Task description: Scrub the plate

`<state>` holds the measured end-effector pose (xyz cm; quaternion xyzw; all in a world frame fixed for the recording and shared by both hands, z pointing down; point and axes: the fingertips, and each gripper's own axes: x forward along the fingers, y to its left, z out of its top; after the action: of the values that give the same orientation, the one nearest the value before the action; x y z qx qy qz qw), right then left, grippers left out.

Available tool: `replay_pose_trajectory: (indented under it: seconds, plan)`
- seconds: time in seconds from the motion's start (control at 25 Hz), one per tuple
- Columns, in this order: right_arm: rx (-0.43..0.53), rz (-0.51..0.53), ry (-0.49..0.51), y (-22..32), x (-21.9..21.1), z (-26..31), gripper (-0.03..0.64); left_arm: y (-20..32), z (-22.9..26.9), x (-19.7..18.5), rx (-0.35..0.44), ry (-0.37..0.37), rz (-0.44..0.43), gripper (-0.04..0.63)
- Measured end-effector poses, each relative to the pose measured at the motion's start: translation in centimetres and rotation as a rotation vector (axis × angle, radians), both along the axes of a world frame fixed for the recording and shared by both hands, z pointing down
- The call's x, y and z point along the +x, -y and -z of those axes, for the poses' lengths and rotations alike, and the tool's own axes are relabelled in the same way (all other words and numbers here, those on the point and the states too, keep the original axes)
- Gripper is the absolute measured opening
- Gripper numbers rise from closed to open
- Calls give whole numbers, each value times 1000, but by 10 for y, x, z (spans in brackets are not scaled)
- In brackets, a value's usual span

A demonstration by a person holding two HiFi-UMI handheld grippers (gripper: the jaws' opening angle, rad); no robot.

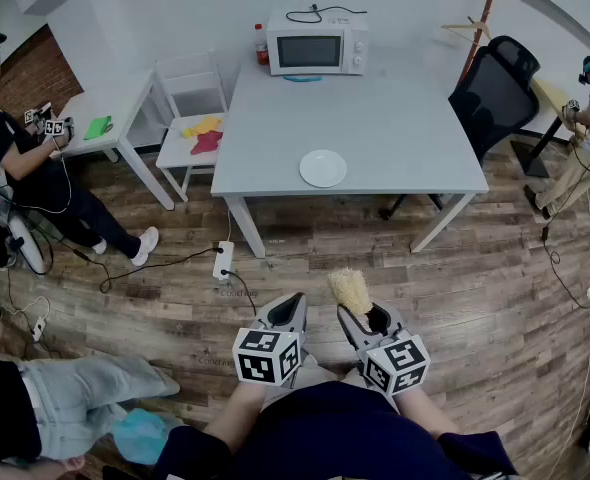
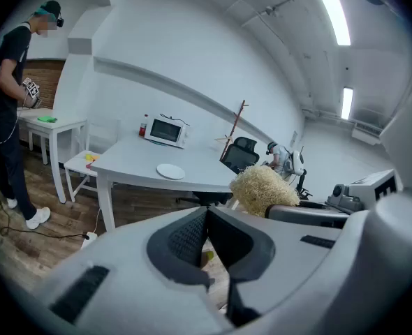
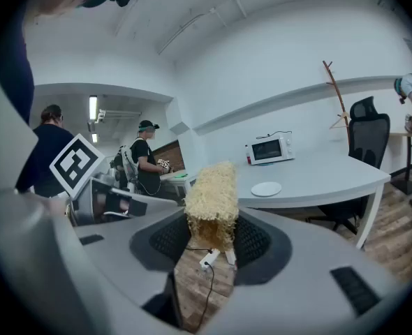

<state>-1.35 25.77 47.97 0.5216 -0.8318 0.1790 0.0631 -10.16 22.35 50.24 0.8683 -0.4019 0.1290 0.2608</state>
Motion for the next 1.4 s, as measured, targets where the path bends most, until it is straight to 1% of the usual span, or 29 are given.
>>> replay_pose_trajectory:
  seconds: [0.36, 0.52, 0.6, 0.76, 1.04, 1.2, 1.4]
  plan:
    - [-3, 23, -13, 5, -7, 0, 176, 0, -5, -8, -9, -11, 17, 18]
    - [-6, 37, -17, 10, -14, -2, 176, 0, -10, -13, -20, -4, 16, 18]
    - [-6, 32, -7, 14, -17, -2, 176, 3, -12, -17, -25, -1, 16, 18]
    - [-16, 26, 45, 18, -23, -1, 176, 5, -18, -25, -45, -2, 17, 18]
    - [-54, 12, 27, 28, -9, -12, 176, 24, -24, -24, -63, 0, 27, 18]
    - [-61, 13, 44, 54, 0, -14, 176, 43, -24, -19, -62, 2, 39, 18]
    - [-38, 66, 56, 112, 0, -10, 176, 82, -27, -11, -66, 6, 65, 18]
